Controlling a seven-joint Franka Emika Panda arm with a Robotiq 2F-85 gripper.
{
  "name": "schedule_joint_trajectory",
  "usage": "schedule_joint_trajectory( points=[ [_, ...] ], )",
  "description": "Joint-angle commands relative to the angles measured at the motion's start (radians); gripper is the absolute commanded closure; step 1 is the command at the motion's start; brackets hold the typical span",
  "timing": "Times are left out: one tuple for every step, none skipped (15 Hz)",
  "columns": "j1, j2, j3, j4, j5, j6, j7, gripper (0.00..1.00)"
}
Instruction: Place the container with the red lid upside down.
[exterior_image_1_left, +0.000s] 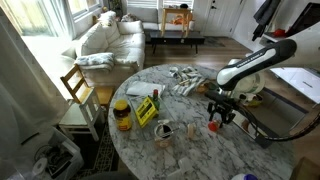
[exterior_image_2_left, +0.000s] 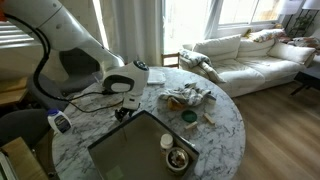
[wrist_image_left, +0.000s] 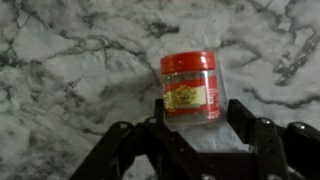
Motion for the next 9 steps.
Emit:
schedule_joint_trajectory(
  points=[
    [0.009, 0.014, -0.014, 0.01, 0.007, 0.015, 0.022, 0.65],
    [0.018, 0.008, -0.021, 0.013, 0.0, 0.005, 0.056, 0.73],
    [0.03, 0.003, -0.028, 0.015, -0.014, 0.0, 0.091, 0.75],
    [0.051, -0.005, -0.041, 0.016, -0.042, -0.005, 0.147, 0.75],
    [0.067, -0.009, -0.05, 0.019, -0.067, -0.01, 0.195, 0.75],
    [0.092, -0.017, -0.065, 0.021, -0.104, -0.012, 0.261, 0.75],
    [0.114, -0.023, -0.077, 0.026, -0.144, -0.021, 0.328, 0.75],
    [0.137, -0.028, -0.088, 0.031, -0.189, -0.025, 0.393, 0.75],
    [0.162, -0.036, -0.099, 0.037, -0.244, -0.032, 0.462, 0.75]
  ],
)
